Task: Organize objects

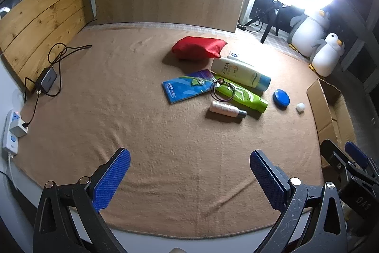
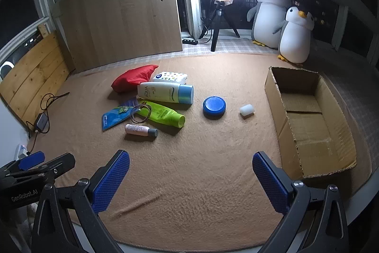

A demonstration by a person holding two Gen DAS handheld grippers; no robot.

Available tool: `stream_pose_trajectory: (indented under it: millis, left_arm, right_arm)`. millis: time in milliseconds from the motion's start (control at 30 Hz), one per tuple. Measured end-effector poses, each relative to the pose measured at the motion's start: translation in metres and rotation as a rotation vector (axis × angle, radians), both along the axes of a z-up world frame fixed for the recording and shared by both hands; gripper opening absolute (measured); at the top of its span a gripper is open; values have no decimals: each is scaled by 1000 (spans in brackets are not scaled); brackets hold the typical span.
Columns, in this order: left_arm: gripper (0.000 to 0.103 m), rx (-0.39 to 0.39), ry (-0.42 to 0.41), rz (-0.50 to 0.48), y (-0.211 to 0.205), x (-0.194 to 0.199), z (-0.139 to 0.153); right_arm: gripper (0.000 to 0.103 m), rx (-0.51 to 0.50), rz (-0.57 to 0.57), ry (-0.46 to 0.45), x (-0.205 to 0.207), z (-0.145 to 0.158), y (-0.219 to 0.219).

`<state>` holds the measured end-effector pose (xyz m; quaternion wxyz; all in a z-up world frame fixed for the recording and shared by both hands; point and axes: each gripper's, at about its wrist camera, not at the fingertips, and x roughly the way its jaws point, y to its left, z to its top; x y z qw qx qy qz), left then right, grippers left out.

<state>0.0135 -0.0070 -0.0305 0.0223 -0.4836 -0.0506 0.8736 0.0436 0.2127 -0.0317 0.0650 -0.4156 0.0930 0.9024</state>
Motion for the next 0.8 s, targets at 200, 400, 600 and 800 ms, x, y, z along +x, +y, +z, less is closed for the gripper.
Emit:
stream_pose_trajectory:
  millis: [200, 400, 600, 800]
  left_arm:
    - [103, -29, -6, 0, 2, 2, -1]
    - [103, -25, -16, -3, 3, 1, -1]
    - [102, -28, 0, 13, -1, -2, 2]
    - [102, -14, -2, 17, -2, -7, 1]
  right_arm:
    - [103, -28, -6, -9, 1, -6, 2]
    - [103, -28, 0, -32, 0, -10, 1]
    - [103, -35, -10, -47, -3, -11, 3]
    - [103, -41, 7, -54, -10, -11, 0]
